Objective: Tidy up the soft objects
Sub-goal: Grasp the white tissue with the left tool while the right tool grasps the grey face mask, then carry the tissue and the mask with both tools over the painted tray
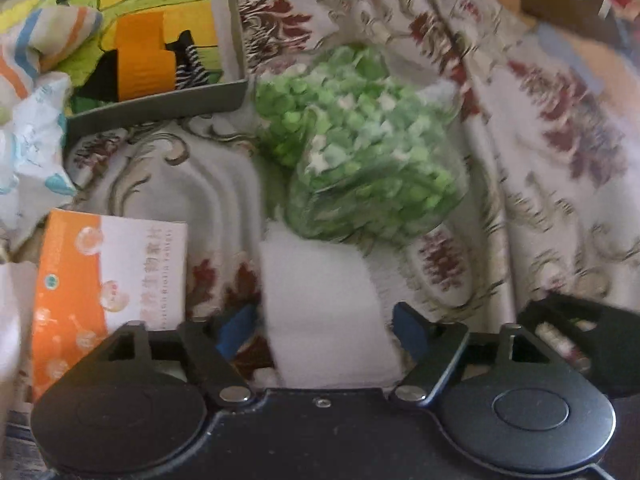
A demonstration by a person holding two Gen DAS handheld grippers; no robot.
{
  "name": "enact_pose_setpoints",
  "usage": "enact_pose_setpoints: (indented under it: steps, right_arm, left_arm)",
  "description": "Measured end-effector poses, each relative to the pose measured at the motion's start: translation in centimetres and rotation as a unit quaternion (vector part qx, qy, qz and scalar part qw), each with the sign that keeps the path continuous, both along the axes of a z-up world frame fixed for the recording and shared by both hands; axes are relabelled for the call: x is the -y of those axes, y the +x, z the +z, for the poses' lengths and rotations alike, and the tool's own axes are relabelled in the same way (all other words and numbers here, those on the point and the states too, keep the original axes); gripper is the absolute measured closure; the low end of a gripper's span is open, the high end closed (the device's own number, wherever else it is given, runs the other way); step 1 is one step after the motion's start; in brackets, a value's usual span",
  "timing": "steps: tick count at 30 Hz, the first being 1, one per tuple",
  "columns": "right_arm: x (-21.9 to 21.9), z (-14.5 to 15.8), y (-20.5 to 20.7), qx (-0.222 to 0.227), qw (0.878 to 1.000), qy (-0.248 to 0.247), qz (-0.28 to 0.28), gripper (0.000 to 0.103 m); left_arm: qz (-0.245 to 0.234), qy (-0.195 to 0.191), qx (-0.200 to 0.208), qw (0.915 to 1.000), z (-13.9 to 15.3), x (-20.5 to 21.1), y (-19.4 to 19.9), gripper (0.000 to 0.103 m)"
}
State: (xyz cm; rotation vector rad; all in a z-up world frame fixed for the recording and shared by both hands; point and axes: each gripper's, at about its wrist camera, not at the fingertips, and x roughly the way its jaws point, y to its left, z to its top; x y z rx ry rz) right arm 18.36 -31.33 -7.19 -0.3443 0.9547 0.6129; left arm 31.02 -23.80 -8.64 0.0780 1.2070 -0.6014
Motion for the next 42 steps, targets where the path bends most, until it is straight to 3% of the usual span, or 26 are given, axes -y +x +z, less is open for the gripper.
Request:
enact_pose_setpoints:
  steps: [2,6,10,13,20,26,34,39,42]
  right_arm:
    - [0.0,0.1,-0.1,0.002,1.000,0.003,0.001,0.020]
    - [0.1,0.0,-0.1,0.001,1.000,0.003,0.001,0.020]
    - [0.0,-0.1,0.0,-0.003,1.000,0.004,0.003,0.021]
    - [-0.2,-0.5,0.1,-0.008,1.000,0.000,0.004,0.023]
    - [-0.4,-1.0,0.9,-0.023,1.000,0.011,0.014,0.024]
    - [-0.8,-1.4,1.2,-0.024,1.000,0.007,0.008,0.024]
    - [-2.4,-2.3,0.9,0.007,0.999,-0.051,0.013,0.052]
    - [-3.8,-2.6,0.1,0.032,0.995,-0.090,0.032,0.057]
    - [-4.9,-2.7,-0.6,0.053,0.991,-0.115,0.047,0.067]
  left_arm:
    - [-0.009,0.016,0.010,0.9998,-0.2,0.3,-0.3,0.034]
    - [-0.007,0.037,0.018,0.9991,-0.2,0.0,-0.5,0.062]
    - [0.018,0.016,-0.005,0.9997,-0.2,-1.7,-0.3,0.088]
    - [0.049,-0.025,-0.021,0.9982,0.0,-3.3,-0.1,0.090]
    - [0.066,-0.065,0.050,0.9945,2.1,-6.2,-2.6,0.091]
    - [0.067,-0.077,0.078,0.9917,3.2,-8.1,-5.6,0.091]
    - [0.087,-0.096,0.105,0.9860,3.9,-10.0,-9.6,0.091]
    - [0.112,-0.112,0.111,0.9811,3.9,-11.5,-11.7,0.091]
    - [0.124,-0.112,0.120,0.9786,4.0,-12.3,-12.8,0.091]
